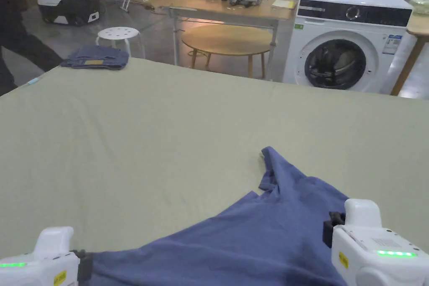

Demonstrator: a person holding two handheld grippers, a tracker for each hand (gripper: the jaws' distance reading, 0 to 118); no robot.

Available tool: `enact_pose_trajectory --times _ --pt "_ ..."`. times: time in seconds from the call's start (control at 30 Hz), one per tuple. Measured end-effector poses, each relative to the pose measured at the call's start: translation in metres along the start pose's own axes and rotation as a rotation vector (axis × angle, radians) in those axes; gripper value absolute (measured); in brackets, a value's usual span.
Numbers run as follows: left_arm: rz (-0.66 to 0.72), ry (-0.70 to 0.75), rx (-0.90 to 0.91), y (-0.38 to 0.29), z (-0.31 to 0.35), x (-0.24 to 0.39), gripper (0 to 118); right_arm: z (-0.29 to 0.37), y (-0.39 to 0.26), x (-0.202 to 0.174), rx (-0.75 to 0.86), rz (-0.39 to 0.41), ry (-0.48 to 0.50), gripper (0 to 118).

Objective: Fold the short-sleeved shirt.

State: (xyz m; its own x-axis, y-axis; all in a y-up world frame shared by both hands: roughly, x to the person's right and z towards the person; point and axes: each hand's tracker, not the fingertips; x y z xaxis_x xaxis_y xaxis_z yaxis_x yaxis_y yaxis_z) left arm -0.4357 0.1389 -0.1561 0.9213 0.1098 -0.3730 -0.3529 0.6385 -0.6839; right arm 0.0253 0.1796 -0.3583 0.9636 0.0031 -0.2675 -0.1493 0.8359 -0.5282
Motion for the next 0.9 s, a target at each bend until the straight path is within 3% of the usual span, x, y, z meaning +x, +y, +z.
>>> enact_pose_trajectory --times 0.13,0.17,0.3,0.33,0.43,0.6,0.7,0.77,0.8,0.83,0.9 --pt "0.009 0.000 0.044 -0.001 0.006 0.010 0 -0.056 0.043 0.021 -0.120 0.032 0.027 3" --pt "0.014 -0.001 0.048 -0.001 0.006 0.011 0 -0.071 0.053 0.025 -0.147 0.044 0.028 9" --pt "0.012 0.006 0.024 -0.003 -0.001 0.010 0 -0.133 0.082 0.032 -0.278 0.125 0.047 66" --pt "0.014 0.009 0.015 -0.004 -0.004 0.007 0 -0.147 0.087 0.033 -0.306 0.138 0.064 69" --pt "0.034 0.009 -0.005 -0.006 -0.006 0.002 0 -0.185 0.096 0.032 -0.361 0.171 0.075 69" --pt "0.034 0.016 -0.030 -0.007 -0.013 0.000 0 -0.232 0.092 0.025 -0.485 0.159 0.100 69" --pt "0.039 0.018 -0.035 -0.008 -0.012 0.001 0 -0.230 0.087 0.022 -0.475 0.156 0.083 67" --pt "0.037 0.021 -0.035 -0.007 -0.012 0.004 0 -0.224 0.087 0.019 -0.462 0.128 0.073 50" --pt "0.033 0.023 -0.035 -0.007 -0.012 0.005 0 -0.220 0.085 0.018 -0.454 0.122 0.085 23" --pt "0.027 0.023 -0.037 -0.007 -0.014 0.005 0 -0.216 0.084 0.014 -0.448 0.133 0.092 4" --pt "0.018 0.025 -0.038 -0.007 -0.017 0.002 0 -0.209 0.080 0.009 -0.418 0.173 0.072 4"
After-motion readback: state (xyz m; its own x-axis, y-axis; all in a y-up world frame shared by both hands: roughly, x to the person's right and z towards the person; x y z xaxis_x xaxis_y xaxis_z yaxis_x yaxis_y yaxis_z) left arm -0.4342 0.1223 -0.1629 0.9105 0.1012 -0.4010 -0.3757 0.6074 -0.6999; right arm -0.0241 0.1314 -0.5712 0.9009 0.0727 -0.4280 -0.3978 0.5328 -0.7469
